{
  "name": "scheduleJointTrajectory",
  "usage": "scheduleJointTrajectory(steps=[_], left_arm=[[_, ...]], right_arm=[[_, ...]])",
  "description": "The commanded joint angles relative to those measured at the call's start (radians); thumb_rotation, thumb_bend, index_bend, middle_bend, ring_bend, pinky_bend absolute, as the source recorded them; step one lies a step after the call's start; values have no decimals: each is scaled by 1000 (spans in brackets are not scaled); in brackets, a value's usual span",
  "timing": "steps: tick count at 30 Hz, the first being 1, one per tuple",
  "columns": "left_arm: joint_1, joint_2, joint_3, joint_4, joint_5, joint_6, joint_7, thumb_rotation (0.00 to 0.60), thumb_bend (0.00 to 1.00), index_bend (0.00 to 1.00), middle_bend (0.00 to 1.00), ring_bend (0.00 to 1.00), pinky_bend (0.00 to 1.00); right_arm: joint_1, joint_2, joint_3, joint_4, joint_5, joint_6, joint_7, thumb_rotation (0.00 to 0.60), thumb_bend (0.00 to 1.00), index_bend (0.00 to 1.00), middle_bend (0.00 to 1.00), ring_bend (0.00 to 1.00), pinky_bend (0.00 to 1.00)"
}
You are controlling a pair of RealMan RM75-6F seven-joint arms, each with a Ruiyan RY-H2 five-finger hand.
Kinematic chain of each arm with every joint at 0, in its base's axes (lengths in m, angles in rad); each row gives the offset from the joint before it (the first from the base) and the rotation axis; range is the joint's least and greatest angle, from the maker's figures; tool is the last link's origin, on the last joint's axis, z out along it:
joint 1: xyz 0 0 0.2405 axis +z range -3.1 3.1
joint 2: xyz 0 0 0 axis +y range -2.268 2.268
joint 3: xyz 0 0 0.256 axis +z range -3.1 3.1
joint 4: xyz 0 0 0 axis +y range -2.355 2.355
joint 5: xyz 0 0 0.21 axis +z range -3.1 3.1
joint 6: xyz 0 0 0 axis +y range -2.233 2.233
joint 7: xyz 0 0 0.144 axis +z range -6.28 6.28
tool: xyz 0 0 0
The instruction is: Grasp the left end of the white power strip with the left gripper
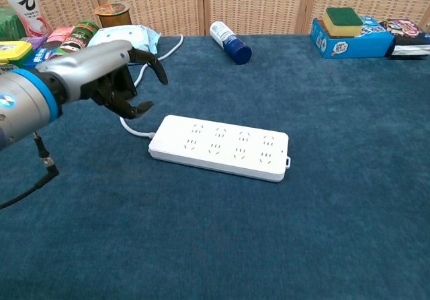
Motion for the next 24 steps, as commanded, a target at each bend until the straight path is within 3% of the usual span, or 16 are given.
scheduleJointTrajectory(steps=[1, 2, 4, 7, 9, 12, 15, 18, 24], left_arm=[[67, 92, 41, -56, 138, 80, -78, 600, 337, 135, 902, 842, 841], [83, 117, 57, -65, 162, 96, -84, 600, 313, 84, 812, 734, 762], [117, 177, 90, -93, 180, 119, -75, 600, 252, 1, 375, 332, 485], [164, 252, 126, -128, 192, 156, -65, 600, 201, 0, 44, 55, 259], [195, 298, 150, -145, 201, 176, -75, 600, 178, 0, 0, 2, 163], [243, 359, 183, -153, 221, 207, -111, 600, 144, 0, 0, 0, 74], [346, 440, 251, -111, 251, 279, -200, 600, 131, 0, 0, 0, 38], [408, 464, 288, -48, 321, 320, -300, 600, 130, 0, 0, 0, 17], [454, 466, 268, 11, 362, 361, -362, 600, 130, 0, 0, 0, 5]], right_arm=[[0, 0, 0, 0, -1, 1, 0, 600, 0, 62, 24, 13, 0], [0, 0, 0, -1, -1, 1, 0, 600, 0, 62, 24, 13, 0], [0, 1, 0, -1, -1, 1, 0, 600, 0, 62, 24, 13, 0], [-1, 1, -1, -4, -4, 3, -2, 600, 0, 62, 24, 13, 0], [-2, 1, -2, -6, -6, 5, -5, 600, 0, 62, 24, 13, 0], [-2, 1, -1, -11, -8, 7, -10, 600, 0, 62, 24, 13, 0], [1, -2, 3, -16, -7, 8, -24, 600, 0, 62, 24, 13, 0], [1, -3, 10, -26, 5, 14, -38, 600, 0, 62, 24, 13, 0], [-7, -1, 10, -38, -2, 32, -49, 600, 0, 62, 24, 13, 0]])
